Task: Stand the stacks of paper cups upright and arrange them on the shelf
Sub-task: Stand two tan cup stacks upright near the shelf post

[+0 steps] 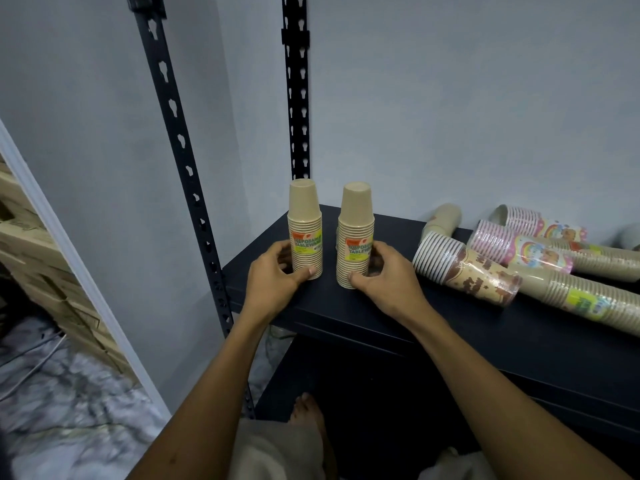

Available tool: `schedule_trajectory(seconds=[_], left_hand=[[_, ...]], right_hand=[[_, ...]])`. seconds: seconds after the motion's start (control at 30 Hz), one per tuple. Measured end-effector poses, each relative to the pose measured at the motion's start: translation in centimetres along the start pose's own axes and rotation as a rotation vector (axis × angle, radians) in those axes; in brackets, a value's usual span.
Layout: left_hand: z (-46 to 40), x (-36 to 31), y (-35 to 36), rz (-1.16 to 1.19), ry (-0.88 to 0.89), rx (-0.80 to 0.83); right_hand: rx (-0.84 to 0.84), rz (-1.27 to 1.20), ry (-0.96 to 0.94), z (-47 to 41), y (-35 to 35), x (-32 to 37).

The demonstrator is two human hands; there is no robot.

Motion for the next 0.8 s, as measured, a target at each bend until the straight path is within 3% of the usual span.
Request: schedule_trajectory(seconds=[0.8], left_hand=[[0.83, -0.37, -0.36, 0.122, 0.026, 0.033]], right_hand=[[0.011, -0.032, -0.001, 0.43, 0.08, 0.39]])
Point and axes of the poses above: each hand's wrist, its own z-axis away from the middle knuckle, its own y-axis out of the palm, x = y × z, the point moved 3 cm from there along -z, towards the middle knuckle, and after that the axes turned 8 degrees about y, right-handed, at the moved point
